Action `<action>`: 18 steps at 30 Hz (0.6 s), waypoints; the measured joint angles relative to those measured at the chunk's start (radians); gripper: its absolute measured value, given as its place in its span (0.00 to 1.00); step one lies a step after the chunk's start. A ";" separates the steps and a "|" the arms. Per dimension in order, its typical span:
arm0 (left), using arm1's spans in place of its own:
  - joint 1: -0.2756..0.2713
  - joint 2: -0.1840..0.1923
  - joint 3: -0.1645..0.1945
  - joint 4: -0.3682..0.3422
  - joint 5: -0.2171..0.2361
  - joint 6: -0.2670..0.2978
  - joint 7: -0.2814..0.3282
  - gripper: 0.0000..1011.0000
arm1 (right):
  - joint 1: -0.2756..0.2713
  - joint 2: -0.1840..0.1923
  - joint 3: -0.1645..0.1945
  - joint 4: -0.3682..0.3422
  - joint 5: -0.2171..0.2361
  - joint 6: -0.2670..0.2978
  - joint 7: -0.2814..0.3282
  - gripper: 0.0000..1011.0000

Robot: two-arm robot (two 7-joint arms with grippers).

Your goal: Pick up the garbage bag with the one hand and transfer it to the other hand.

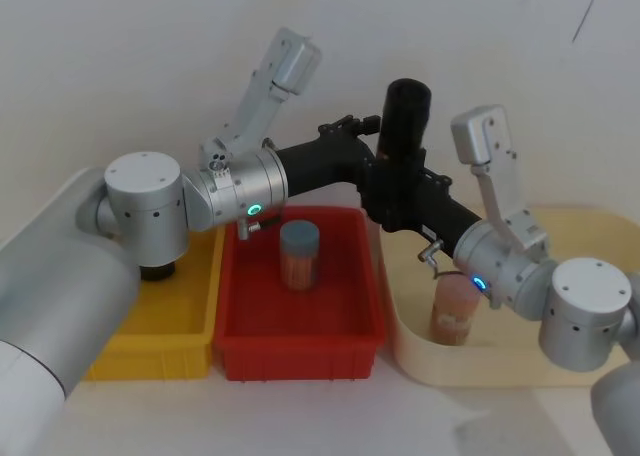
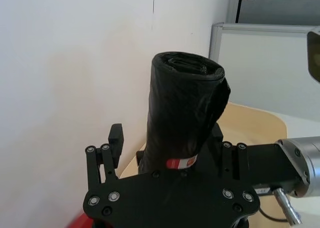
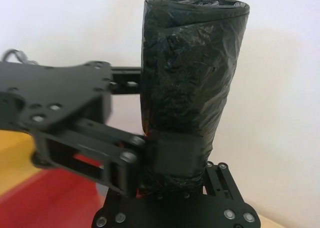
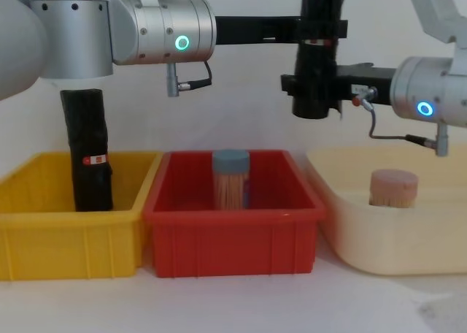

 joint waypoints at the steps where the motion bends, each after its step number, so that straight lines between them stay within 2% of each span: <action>1: 0.000 0.000 0.000 0.000 0.000 0.000 0.000 0.99 | -0.005 0.004 0.005 -0.005 -0.003 0.005 -0.008 0.56; 18: 0.000 0.000 0.000 0.000 0.000 0.000 0.000 0.99 | -0.034 0.063 0.068 -0.028 -0.045 0.061 -0.106 0.56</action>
